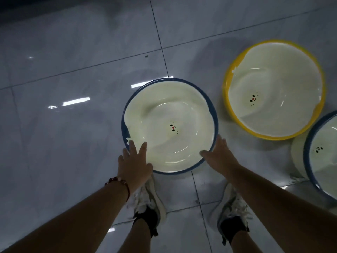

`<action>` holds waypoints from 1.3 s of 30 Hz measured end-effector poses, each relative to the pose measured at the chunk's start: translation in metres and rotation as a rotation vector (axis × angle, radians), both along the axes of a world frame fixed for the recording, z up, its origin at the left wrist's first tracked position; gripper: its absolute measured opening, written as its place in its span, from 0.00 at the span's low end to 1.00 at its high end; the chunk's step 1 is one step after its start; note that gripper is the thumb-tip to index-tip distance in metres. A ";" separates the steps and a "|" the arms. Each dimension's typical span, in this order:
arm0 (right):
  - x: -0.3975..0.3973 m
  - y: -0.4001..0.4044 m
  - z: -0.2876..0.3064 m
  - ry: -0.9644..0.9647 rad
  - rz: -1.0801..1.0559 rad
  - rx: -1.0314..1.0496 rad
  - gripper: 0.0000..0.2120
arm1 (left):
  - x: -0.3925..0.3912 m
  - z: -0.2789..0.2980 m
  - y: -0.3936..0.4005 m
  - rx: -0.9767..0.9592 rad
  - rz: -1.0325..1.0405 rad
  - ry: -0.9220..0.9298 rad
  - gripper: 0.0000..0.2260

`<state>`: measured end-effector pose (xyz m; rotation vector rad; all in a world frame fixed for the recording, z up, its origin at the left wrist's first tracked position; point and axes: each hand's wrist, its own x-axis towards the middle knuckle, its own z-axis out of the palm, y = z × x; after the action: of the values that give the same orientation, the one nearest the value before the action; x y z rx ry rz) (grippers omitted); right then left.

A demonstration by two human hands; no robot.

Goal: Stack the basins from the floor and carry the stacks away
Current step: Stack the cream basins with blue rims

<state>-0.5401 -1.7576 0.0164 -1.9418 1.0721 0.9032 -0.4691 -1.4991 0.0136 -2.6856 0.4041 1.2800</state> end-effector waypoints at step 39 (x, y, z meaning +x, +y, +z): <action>0.022 -0.208 0.123 -0.409 -0.884 0.339 0.10 | 0.113 0.127 -0.149 -0.653 1.417 0.329 0.05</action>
<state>-0.5183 -1.9653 0.1392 -1.1044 1.2477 0.1602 -0.3559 -1.6485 0.1404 -3.2366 -1.6430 2.1052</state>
